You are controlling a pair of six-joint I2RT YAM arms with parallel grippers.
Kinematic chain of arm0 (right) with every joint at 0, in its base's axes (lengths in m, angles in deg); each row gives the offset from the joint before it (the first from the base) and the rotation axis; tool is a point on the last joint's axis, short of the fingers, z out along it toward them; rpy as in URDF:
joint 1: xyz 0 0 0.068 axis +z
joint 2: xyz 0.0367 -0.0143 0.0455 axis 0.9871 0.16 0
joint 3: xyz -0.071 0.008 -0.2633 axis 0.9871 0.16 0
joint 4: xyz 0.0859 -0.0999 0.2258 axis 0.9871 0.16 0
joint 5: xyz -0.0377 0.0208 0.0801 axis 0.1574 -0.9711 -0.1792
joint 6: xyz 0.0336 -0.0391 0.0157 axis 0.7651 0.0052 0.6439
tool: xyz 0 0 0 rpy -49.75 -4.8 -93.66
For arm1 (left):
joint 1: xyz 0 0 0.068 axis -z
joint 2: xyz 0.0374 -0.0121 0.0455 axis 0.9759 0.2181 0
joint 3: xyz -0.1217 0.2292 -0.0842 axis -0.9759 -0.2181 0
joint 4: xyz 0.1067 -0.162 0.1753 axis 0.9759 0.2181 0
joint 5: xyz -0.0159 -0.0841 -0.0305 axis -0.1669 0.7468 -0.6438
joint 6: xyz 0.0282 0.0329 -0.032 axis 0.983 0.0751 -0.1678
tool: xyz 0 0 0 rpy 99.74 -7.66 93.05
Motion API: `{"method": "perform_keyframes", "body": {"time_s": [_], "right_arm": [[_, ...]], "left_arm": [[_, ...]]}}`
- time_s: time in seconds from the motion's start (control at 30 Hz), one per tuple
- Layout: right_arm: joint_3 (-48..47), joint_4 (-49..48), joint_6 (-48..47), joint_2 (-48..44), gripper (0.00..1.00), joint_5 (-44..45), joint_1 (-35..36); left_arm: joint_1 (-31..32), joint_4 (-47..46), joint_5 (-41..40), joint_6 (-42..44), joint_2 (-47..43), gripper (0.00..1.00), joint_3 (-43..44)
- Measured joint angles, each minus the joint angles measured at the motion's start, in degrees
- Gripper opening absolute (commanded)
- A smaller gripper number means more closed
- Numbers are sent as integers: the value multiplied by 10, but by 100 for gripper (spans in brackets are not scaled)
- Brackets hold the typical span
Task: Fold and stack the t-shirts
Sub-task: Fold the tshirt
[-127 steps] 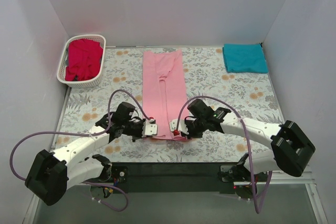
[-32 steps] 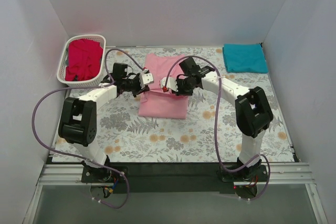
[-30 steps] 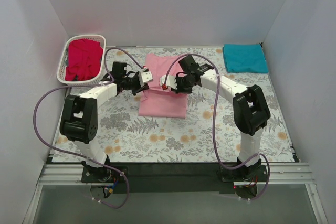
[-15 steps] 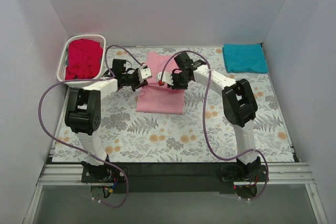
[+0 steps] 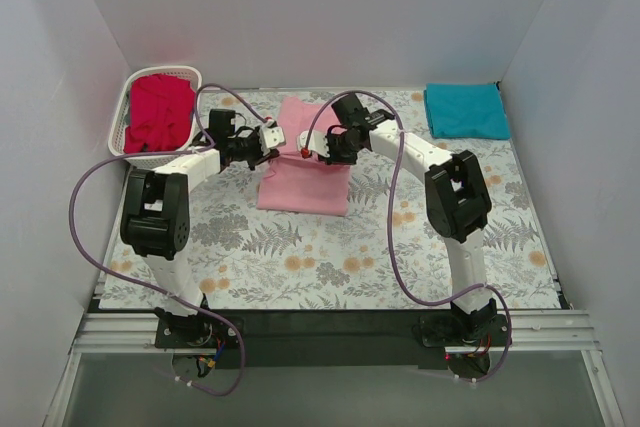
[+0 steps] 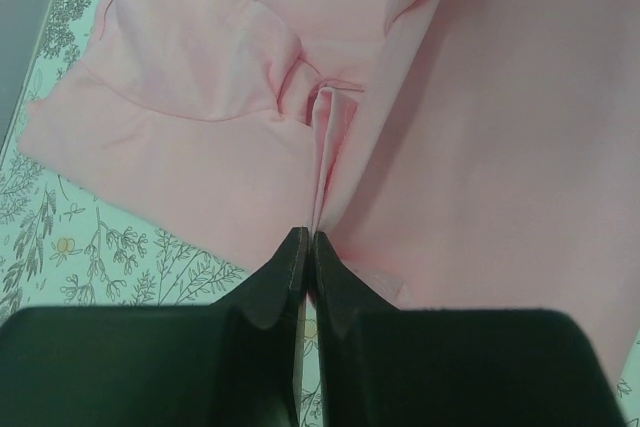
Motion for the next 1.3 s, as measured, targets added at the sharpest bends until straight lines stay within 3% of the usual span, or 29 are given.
{"method": "perform_keyframes", "body": {"time_s": [0.23, 0.27, 0.3, 0.33, 0.37, 0.4, 0.43, 0.67, 0.8, 0.83, 0.97, 1.1, 1.3], "right_arm": [[-41, 4, -1, 16, 1, 0, 0], [-48, 4, -1, 23, 6, 1, 0], [-53, 4, 0, 28, 34, 2, 0], [-57, 4, 4, 35, 43, 3, 0], [-61, 4, 5, 42, 49, 7, 0], [-66, 4, 5, 48, 62, 10, 0], [-69, 4, 8, 54, 63, 14, 0], [-69, 7, 30, 44, 65, 38, 0], [-53, 8, 72, -3, 62, 32, 0], [-47, 8, 83, -18, 61, 28, 0], [-27, 9, 147, -70, 53, -10, 0], [-21, 11, 218, -68, 47, -57, 0], [-12, 12, 304, -6, 45, -114, 0]], "left_arm": [[-6, -11, -1, 0, 15, 3, 16], [-7, -13, -2, -1, 17, 15, 16], [-9, -16, -4, 1, 21, 28, 16], [-10, -21, -6, -1, 24, 37, 16], [-11, -28, -9, -5, 26, 62, 15], [-12, -37, -13, -9, 28, 67, 15], [-12, -45, -17, -18, 28, 70, 14], [-27, -90, -31, -91, 27, 65, 47], [-38, -82, -28, -130, 2, 52, 52], [-39, -76, -26, -139, -10, 44, 45], [-38, -53, -14, -178, -61, 27, -1], [-31, -24, -12, -228, -71, 20, -25], [-13, 9, -42, -287, -50, 17, -49]]}}
